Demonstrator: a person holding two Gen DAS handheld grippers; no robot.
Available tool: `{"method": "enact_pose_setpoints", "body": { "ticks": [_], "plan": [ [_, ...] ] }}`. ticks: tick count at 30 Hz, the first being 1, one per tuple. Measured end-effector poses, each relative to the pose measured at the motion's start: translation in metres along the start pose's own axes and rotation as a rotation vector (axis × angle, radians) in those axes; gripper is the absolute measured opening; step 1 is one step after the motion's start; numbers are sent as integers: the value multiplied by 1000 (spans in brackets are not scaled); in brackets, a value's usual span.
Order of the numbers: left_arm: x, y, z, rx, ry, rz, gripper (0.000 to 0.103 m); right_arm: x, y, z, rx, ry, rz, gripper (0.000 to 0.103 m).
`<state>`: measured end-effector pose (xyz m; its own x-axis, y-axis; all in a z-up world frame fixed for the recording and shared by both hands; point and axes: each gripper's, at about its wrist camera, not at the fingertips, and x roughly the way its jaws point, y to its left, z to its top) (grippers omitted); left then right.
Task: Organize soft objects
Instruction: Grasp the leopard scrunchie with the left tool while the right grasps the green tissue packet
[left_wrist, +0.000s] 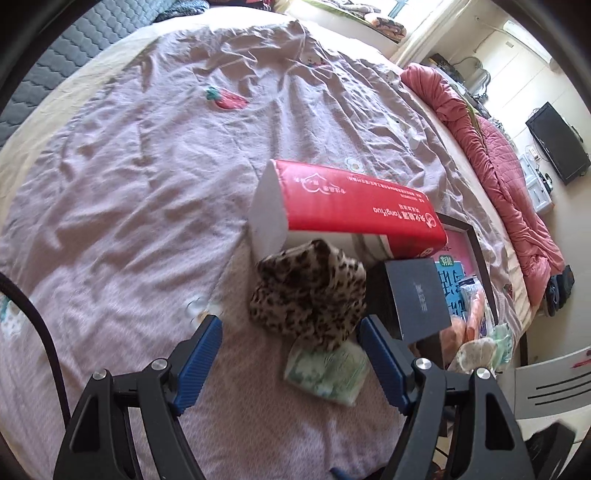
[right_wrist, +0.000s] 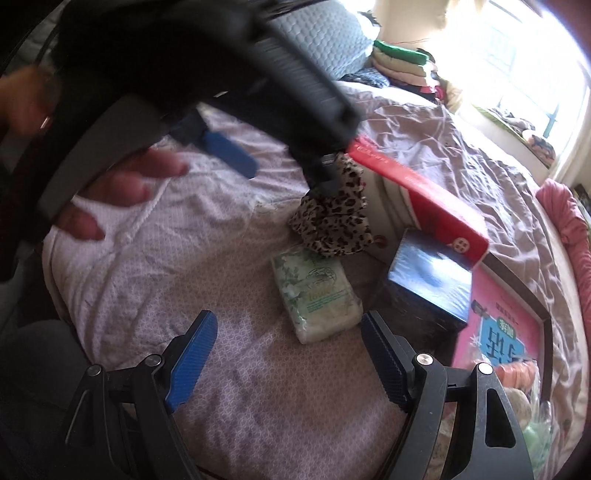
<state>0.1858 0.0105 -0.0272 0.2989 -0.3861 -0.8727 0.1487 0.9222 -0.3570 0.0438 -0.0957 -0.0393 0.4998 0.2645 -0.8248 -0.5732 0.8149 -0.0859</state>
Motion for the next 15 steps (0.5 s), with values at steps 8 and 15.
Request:
{"method": "enact_pose_setpoints", "body": {
  "ticks": [8,15],
  "plan": [
    [13,-10,14,13,4,-31,77,16,5,5,-31,-3,-6,81],
    [24,-7,26,-14,-1,-67,70,30,11,9,-78,11,-17,81]
  ]
}}
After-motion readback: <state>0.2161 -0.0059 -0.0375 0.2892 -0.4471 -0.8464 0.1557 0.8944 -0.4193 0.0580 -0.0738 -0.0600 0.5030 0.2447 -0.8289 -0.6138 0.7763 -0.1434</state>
